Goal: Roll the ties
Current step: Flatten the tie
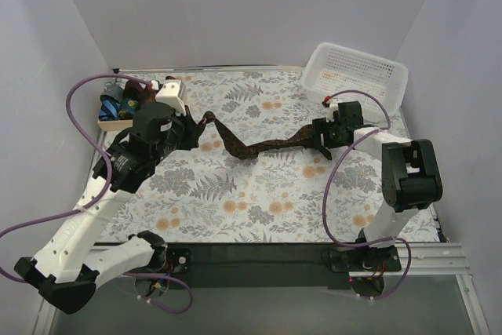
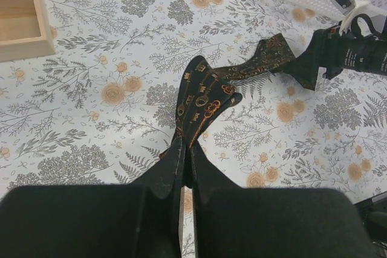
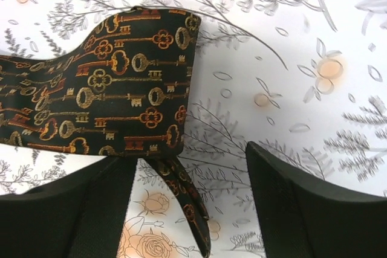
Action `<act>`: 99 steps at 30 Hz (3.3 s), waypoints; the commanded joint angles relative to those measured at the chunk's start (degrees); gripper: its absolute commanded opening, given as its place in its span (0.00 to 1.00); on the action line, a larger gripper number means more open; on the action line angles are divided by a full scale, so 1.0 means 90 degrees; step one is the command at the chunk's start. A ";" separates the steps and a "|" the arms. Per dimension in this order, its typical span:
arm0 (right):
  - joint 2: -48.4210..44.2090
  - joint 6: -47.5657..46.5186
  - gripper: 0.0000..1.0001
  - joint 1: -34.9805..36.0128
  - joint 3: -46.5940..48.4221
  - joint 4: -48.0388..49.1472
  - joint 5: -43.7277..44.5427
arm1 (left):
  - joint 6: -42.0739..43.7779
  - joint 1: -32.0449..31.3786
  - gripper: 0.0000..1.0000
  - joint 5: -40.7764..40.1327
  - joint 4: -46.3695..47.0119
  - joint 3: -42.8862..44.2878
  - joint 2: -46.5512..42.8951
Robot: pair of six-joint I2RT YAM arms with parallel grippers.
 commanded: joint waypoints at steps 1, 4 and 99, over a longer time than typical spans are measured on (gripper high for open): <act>0.0200 -0.0240 0.63 -0.0008 0.0420 0.0307 -0.0684 | 0.0132 0.0038 0.00 -0.0300 -0.0337 0.0345 -0.0131; 0.0308 -0.0299 0.55 -0.0008 0.0538 0.0297 -0.0928 | 0.0181 0.0038 0.00 -0.0563 -0.0512 0.0521 -0.0132; -0.5200 0.2221 0.95 -0.0116 -0.1249 -0.1002 -0.0461 | 0.5015 -0.1564 0.74 0.2571 0.6303 0.1058 0.7436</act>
